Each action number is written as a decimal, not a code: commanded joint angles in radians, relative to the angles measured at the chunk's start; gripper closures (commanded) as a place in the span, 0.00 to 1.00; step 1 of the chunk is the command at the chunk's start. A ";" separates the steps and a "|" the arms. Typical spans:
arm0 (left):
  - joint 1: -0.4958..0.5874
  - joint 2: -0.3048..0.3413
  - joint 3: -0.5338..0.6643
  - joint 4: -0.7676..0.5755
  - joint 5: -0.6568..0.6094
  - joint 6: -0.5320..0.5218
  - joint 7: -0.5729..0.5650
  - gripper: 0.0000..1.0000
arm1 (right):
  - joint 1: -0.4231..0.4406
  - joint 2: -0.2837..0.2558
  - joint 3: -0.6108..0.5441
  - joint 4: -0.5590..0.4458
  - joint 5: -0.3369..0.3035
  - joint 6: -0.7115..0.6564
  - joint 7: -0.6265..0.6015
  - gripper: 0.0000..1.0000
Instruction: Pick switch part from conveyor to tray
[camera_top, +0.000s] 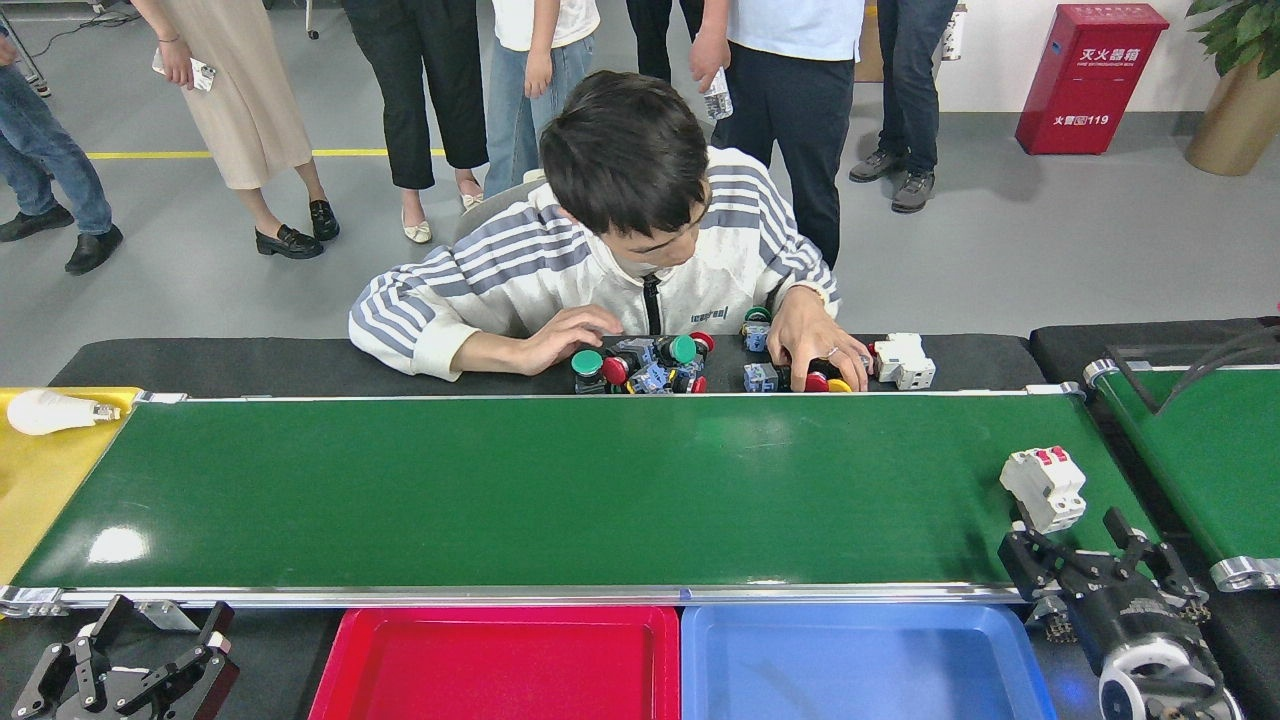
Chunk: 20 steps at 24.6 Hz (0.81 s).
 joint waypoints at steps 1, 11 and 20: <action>-0.017 0.007 0.002 -0.005 -0.002 0.000 0.007 0.00 | -0.037 -0.017 0.018 0.028 0.002 0.001 0.001 0.31; -0.023 0.004 -0.006 0.028 0.001 0.012 0.005 0.00 | -0.022 -0.026 0.081 -0.038 -0.022 -0.012 -0.008 0.98; -0.017 0.009 0.000 0.028 0.003 0.013 0.005 0.00 | 0.394 0.017 0.074 -0.501 -0.091 -0.105 -0.008 0.00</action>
